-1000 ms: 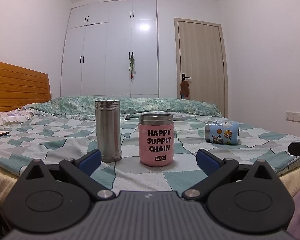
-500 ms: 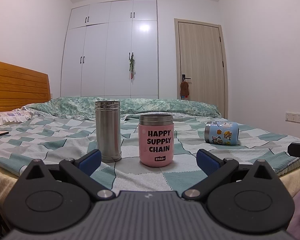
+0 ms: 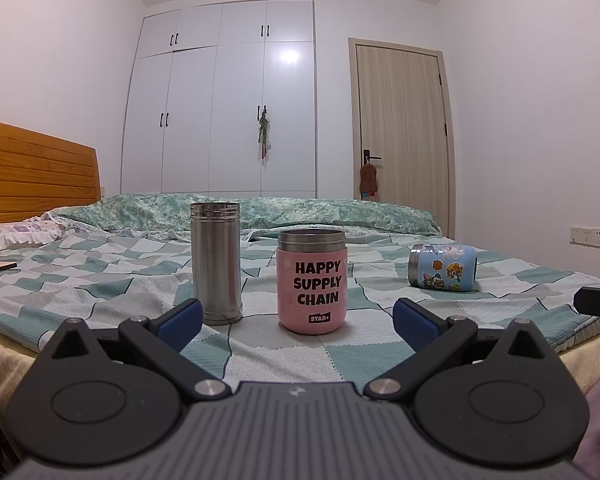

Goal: Flip cup upright

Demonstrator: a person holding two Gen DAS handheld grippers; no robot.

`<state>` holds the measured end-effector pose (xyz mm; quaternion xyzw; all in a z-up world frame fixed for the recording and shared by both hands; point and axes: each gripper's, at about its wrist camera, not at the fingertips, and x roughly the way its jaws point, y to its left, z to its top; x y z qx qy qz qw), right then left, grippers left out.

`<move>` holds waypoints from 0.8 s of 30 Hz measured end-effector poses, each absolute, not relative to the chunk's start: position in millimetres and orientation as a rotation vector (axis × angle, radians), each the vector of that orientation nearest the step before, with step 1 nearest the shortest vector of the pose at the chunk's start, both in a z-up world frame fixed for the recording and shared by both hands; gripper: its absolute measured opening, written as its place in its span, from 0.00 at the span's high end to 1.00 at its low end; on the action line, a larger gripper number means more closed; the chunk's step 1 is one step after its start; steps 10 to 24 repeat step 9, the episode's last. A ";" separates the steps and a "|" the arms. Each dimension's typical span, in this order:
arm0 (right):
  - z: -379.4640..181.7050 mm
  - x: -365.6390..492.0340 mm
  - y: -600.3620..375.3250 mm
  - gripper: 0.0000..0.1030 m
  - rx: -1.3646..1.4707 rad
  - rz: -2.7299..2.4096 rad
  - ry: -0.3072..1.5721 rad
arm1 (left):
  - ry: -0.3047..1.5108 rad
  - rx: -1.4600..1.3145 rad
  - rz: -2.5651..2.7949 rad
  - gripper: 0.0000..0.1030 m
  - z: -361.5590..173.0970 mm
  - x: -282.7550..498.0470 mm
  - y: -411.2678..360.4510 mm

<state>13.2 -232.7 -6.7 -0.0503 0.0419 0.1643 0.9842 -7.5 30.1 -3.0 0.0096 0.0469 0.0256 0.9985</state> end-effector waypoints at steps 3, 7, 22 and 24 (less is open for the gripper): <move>-6.7 12.9 -232.7 0.00 -0.101 0.331 0.084 | 0.094 0.019 0.052 0.00 -2.6 -7.1 30.0; -6.7 12.9 -232.3 0.00 -0.102 0.331 0.084 | 0.094 0.004 0.049 0.00 -2.7 -7.1 32.8; -6.8 12.9 -232.2 0.00 -0.101 0.331 0.084 | 0.094 0.003 0.051 0.00 -2.6 -7.3 33.0; -6.8 12.9 -232.2 0.00 -0.101 0.331 0.084 | 0.094 0.003 0.051 0.00 -2.6 -7.3 33.0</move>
